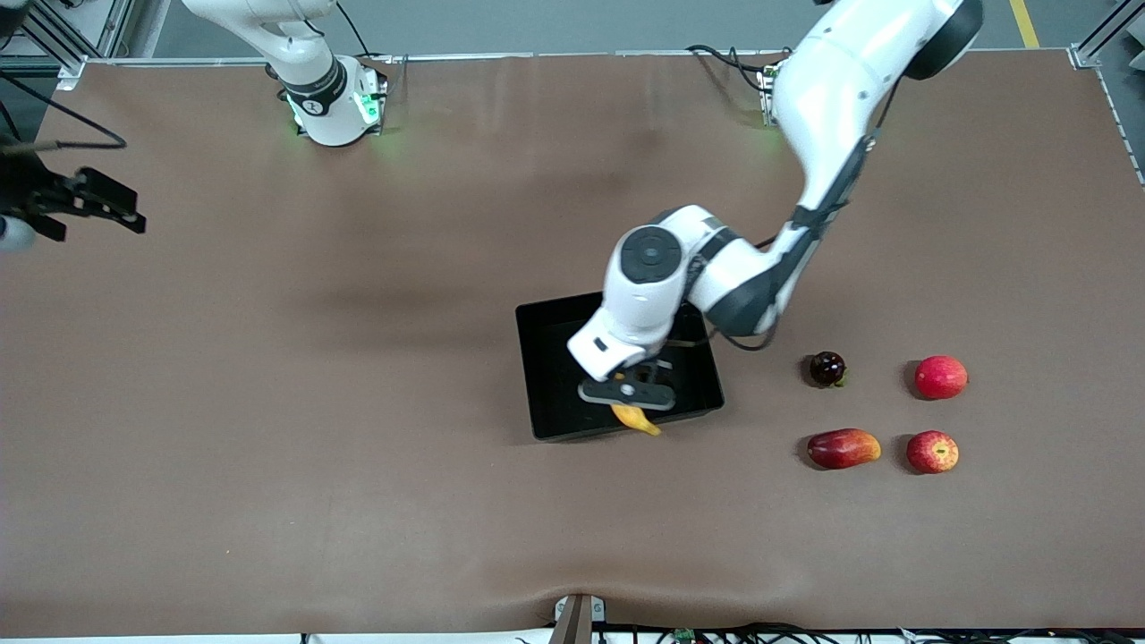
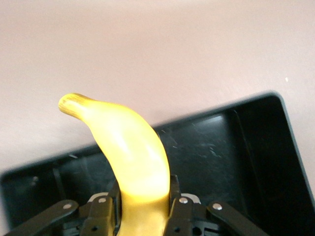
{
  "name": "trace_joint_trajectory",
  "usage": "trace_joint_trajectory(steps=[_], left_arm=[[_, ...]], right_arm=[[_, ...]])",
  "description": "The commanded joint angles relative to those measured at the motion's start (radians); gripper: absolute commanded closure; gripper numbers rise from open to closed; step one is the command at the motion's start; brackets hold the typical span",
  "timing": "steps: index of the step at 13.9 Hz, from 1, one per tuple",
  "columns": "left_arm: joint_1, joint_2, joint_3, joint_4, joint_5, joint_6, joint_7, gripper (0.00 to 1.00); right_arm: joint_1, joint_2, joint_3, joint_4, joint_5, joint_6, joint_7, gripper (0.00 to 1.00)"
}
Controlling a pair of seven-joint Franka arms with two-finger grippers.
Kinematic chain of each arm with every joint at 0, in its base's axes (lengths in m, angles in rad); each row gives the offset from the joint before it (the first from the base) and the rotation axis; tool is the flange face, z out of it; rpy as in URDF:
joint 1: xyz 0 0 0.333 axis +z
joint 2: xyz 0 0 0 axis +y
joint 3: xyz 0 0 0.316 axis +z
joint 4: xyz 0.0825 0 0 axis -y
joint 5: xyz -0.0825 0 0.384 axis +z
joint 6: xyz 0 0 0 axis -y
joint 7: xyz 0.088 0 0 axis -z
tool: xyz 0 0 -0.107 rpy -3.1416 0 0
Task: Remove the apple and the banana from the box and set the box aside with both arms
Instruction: 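Carry the banana out while the right gripper reaches toward the tray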
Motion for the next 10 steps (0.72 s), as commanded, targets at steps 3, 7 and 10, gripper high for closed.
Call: trace_joint_trajectory(steps=[3,7,10], left_arm=[[0.15,-0.103,-0.007,-0.022,-0.099,-0.086,0.22,1.0],[0.276,-0.115,-0.005,-0.025,-0.11,-0.143,0.347,1.0],[0.382,-0.125,-0.003,-0.049,-0.109,-0.212,0.497,1.0]], right_arm=[[-0.003,0.087,0.007,0.022,-0.002,-0.019,-0.009,0.0],[0.057,0.144,0.008,0.024,0.09,0.016,-0.001,0.0],[0.129,0.199,0.008,0.024,0.144,0.098,0.0,0.0]])
